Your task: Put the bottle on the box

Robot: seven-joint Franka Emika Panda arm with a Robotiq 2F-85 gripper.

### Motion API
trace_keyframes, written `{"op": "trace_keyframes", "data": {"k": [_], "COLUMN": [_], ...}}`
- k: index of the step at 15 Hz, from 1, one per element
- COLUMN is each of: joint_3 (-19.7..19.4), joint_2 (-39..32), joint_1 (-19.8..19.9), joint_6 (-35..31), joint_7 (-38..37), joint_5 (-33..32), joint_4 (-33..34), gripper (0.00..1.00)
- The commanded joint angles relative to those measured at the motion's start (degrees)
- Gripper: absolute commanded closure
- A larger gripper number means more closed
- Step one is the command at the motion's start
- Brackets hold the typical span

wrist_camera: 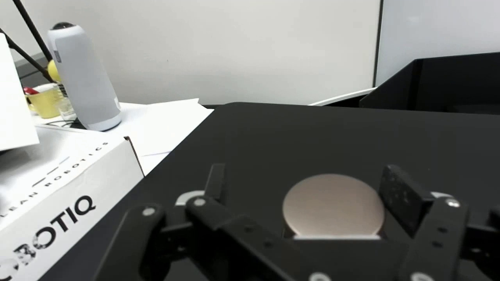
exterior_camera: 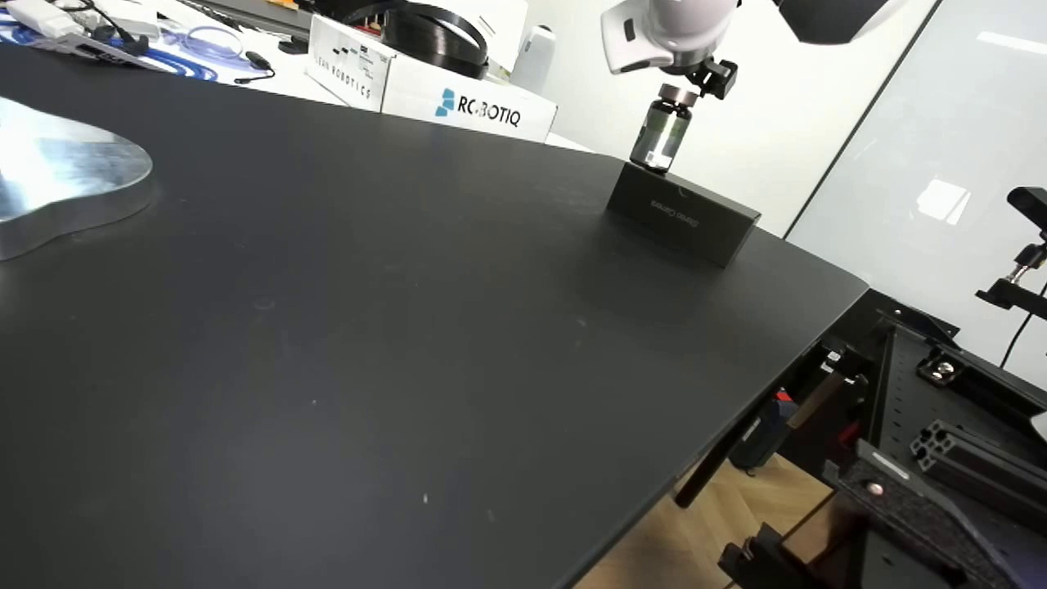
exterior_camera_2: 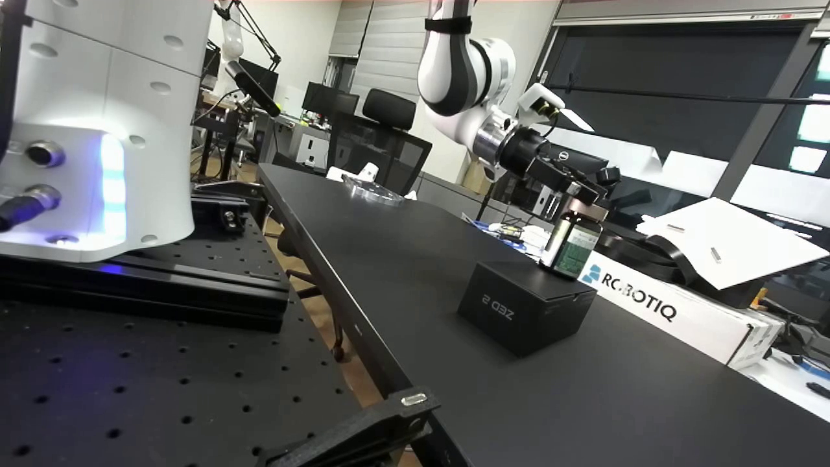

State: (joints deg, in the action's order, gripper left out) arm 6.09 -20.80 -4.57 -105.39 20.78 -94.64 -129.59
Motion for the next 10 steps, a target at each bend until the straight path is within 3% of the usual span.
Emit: {"op": "trace_keyframes", "data": {"k": [1, 3, 4, 10], "joint_3": [0.72, 1.05, 0.74, 0.87], "joint_2": [7.02, 9.39, 5.38, 5.37], "joint_1": [-0.65, -0.69, -0.47, -0.49], "joint_6": [1.55, 1.25, 1.11, 0.99], "joint_7": [-2.57, -1.65, -0.33, -0.04], "joint_5": [0.07, 0.65, 0.22, 0.21], "joint_4": [-4.98, -6.79, -3.23, -3.78], "gripper": [0.0, 0.0, 0.0, 0.0]}}
